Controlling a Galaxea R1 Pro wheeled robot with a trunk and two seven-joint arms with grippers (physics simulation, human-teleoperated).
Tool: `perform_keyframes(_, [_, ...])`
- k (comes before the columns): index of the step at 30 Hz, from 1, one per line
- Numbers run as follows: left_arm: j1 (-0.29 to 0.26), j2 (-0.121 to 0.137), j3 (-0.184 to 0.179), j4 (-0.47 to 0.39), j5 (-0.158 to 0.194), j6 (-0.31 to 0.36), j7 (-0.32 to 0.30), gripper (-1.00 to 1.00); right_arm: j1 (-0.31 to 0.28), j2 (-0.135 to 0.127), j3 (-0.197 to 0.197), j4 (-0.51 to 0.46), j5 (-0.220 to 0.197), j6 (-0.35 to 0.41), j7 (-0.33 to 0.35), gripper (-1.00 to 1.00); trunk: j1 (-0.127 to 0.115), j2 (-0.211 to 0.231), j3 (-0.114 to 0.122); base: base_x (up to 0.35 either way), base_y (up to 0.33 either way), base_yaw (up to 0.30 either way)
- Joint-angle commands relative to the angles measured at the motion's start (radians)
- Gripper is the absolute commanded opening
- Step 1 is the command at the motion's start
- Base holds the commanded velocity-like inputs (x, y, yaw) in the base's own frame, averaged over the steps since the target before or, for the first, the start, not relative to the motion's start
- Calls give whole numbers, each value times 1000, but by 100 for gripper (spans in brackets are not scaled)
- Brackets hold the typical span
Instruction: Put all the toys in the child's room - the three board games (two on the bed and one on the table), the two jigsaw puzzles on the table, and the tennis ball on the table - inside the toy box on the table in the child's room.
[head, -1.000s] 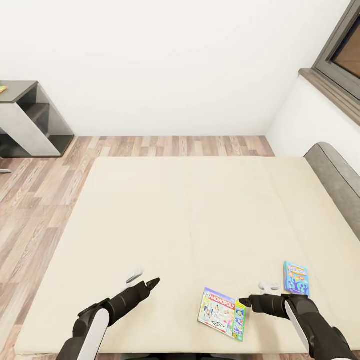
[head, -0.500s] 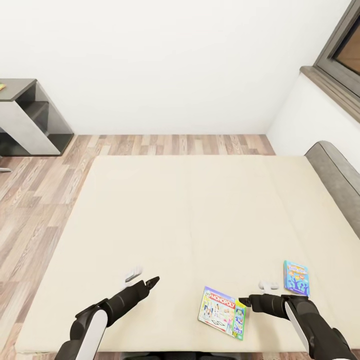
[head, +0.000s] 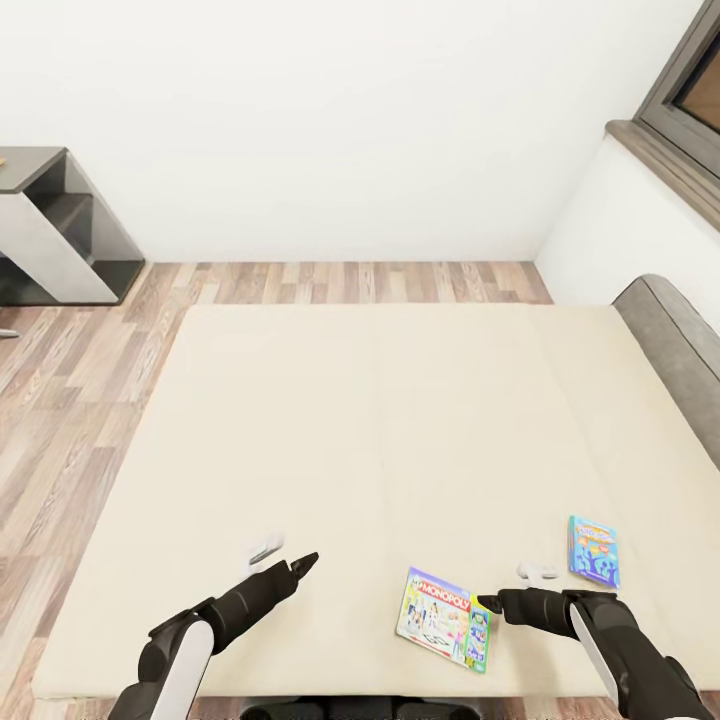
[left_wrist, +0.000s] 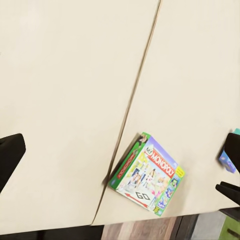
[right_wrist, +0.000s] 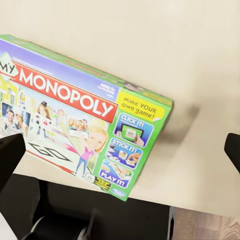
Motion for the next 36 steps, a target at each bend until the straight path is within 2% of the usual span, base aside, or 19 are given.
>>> perform_keyframes(1, [0, -1, 2, -1, 1, 6, -3, 100, 0, 0, -2, -1, 1, 6, 5, 100, 0, -2, -3, 0, 0, 0])
perform_keyframes(28, [1, -1, 2, -2, 1, 5, -1, 100, -2, 1, -2, -1, 0, 5, 6, 100, 0, -2, -46, 0, 0, 0])
perform_keyframes(36, [1, -1, 2, -2, 1, 5, -1, 100, -21, 2, -2, -1, 2, 4, 8, 100, 0, -2, -59, 0, 0, 0])
